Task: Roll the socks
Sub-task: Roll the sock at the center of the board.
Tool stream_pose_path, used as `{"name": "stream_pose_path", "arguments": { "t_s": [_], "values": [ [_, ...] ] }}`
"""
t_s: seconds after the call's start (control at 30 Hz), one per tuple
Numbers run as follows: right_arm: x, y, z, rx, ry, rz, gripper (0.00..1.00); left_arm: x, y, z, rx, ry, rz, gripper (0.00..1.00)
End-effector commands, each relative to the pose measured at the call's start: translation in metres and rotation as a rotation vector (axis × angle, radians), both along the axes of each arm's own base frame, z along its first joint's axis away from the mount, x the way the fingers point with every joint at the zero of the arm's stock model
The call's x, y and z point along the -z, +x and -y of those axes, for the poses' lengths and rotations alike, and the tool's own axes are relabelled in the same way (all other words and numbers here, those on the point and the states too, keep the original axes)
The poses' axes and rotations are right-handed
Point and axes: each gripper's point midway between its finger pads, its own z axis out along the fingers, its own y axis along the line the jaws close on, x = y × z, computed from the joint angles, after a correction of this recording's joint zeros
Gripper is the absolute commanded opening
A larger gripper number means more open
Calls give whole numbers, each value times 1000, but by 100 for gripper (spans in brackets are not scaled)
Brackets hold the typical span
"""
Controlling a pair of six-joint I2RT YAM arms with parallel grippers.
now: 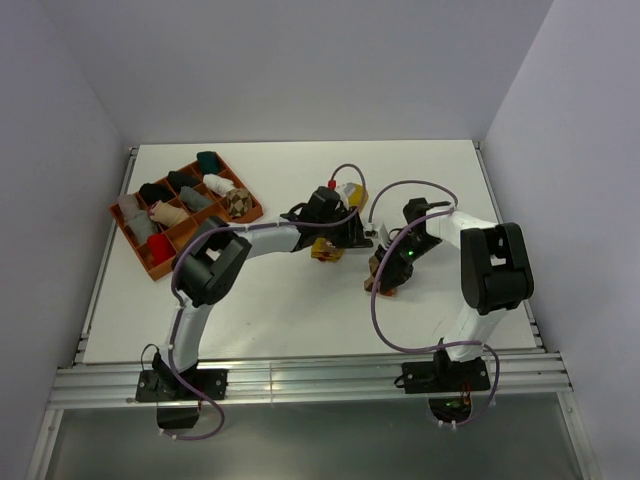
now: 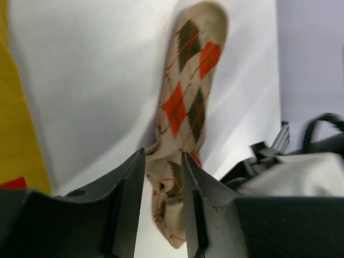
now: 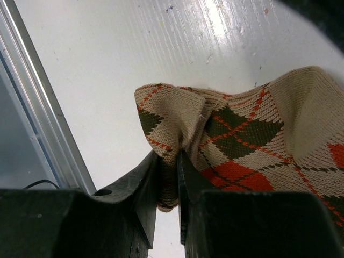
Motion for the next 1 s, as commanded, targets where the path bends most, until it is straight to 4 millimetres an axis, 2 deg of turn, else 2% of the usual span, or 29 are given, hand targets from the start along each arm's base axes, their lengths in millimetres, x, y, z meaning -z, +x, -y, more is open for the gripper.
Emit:
{"name": "stream_pose_path", "arguments": {
  "t_s": [0.0,0.07,0.3,0.43,0.7,0.97],
  "values": [
    [-6,0,-3,-11,23,7,20,16,-10,4,105,43,-18,38],
    [-6,0,-3,-7,20,11,20,25,-15,3,124,51,-38,39],
    [-4,2,-2,-7,10,6,20,37,-39,4,224,36,-45,40],
    [-2,2,-1,-6,3,1,20,51,-42,3,234,53,-46,42],
    [0,1,-1,-6,0,-11,20,65,-32,8,191,92,-38,45],
    [2,0,-1,-9,-1,-22,19,83,-38,16,211,134,-59,44]
  ]
}}
